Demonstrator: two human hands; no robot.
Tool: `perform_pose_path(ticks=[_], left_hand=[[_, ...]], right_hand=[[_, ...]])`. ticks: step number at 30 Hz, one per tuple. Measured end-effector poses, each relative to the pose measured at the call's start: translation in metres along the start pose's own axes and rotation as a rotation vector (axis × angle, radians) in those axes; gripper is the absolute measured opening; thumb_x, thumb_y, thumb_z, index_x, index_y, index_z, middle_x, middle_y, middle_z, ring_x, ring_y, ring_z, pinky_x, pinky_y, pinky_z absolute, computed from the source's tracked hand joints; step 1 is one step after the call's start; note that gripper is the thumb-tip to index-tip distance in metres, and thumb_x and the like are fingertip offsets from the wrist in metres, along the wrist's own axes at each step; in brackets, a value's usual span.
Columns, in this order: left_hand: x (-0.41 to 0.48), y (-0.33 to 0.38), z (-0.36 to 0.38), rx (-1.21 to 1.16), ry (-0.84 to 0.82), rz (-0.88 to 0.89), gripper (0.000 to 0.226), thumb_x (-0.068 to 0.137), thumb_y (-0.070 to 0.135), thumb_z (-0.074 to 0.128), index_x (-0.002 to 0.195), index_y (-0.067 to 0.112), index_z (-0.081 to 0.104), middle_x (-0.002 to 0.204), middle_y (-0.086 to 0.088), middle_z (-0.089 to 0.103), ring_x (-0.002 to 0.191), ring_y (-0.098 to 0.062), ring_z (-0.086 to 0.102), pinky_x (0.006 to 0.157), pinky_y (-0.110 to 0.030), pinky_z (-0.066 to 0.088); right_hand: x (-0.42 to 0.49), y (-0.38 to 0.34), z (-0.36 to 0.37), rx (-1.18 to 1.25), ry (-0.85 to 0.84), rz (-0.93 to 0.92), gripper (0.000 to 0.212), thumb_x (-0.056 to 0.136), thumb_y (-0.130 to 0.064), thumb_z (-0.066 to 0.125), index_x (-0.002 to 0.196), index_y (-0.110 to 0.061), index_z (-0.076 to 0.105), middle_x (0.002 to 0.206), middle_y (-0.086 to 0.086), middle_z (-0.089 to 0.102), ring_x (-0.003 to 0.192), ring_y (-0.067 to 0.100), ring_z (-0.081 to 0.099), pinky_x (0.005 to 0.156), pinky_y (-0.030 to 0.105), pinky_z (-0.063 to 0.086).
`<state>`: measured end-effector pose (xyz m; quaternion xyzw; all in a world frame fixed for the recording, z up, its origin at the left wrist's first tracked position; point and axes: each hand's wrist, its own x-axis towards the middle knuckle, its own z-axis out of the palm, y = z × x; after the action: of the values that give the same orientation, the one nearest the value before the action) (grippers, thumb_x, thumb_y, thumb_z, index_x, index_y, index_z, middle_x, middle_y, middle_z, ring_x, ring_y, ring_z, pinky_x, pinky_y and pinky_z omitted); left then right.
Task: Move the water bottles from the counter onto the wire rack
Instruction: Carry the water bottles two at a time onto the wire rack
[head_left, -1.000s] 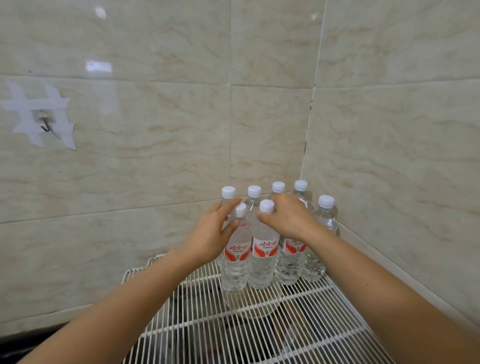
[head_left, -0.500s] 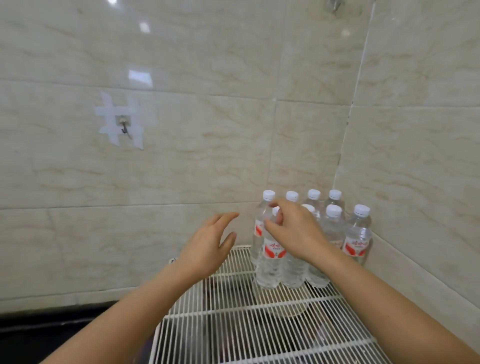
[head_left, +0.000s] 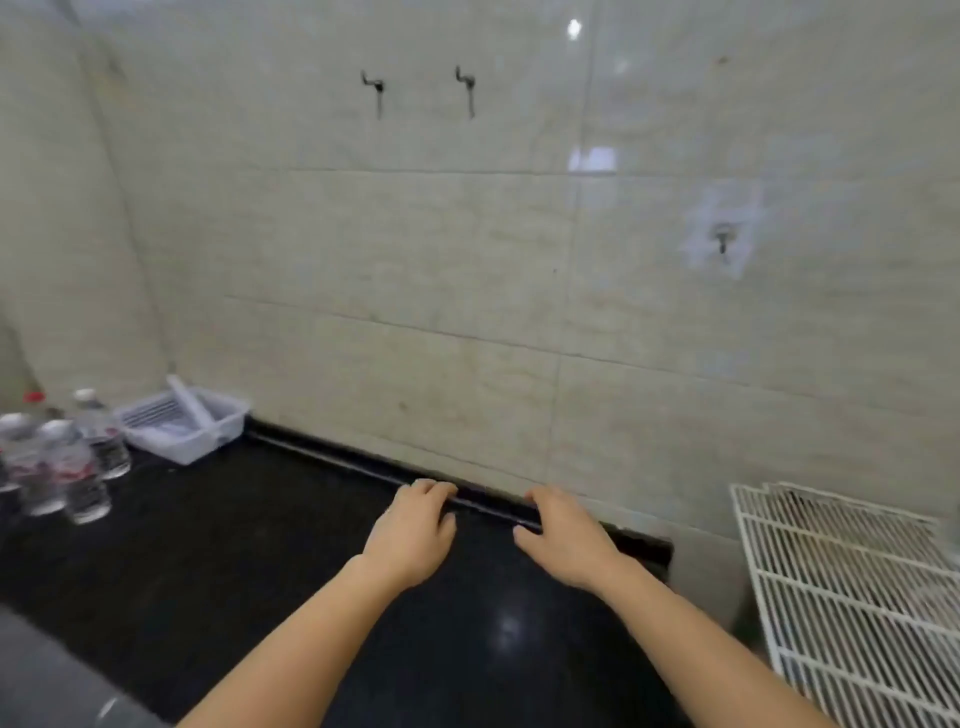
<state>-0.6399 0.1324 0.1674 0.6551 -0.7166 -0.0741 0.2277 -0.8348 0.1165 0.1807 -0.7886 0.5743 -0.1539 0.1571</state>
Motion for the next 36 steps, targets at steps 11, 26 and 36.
perform_pose_path(ticks=[11, 26, 36], left_hand=[[-0.116, -0.243, -0.104, 0.054, 0.114, -0.518, 0.043, 0.095, 0.026, 0.04, 0.138, 0.017, 0.042, 0.143, -0.004, 0.042, 0.131, -0.024, 0.037, 0.105, -0.036, 0.038], [-0.046, -0.509, -0.159, 0.076, 0.097, -0.739, 0.043, 0.096, 0.023, 0.04, 0.138, 0.015, 0.041, 0.148, -0.007, 0.036, 0.135, -0.025, 0.033, 0.111, -0.033, 0.029], [-0.005, -0.663, -0.193, 0.03, 0.08, -0.836, 0.043, 0.093, 0.021, 0.043, 0.135, 0.011, 0.045, 0.142, -0.01, 0.045, 0.129, -0.03, 0.04, 0.109, -0.036, 0.032]], right_hand=[[0.07, -0.26, 0.162, -0.051, -0.223, -0.325, 0.059, 0.092, -0.037, 0.052, 0.143, -0.015, 0.034, 0.143, 0.004, 0.04, 0.13, 0.024, 0.041, 0.105, 0.042, 0.039], [0.263, -0.45, 0.309, -0.097, -0.352, -0.439, 0.061, 0.092, -0.038, 0.055, 0.144, -0.015, 0.033, 0.143, 0.005, 0.04, 0.131, 0.024, 0.04, 0.105, 0.044, 0.04], [0.365, -0.543, 0.377, -0.136, -0.435, -0.431, 0.06, 0.091, -0.035, 0.056, 0.142, -0.012, 0.035, 0.141, 0.009, 0.041, 0.13, 0.028, 0.041, 0.103, 0.046, 0.042]])
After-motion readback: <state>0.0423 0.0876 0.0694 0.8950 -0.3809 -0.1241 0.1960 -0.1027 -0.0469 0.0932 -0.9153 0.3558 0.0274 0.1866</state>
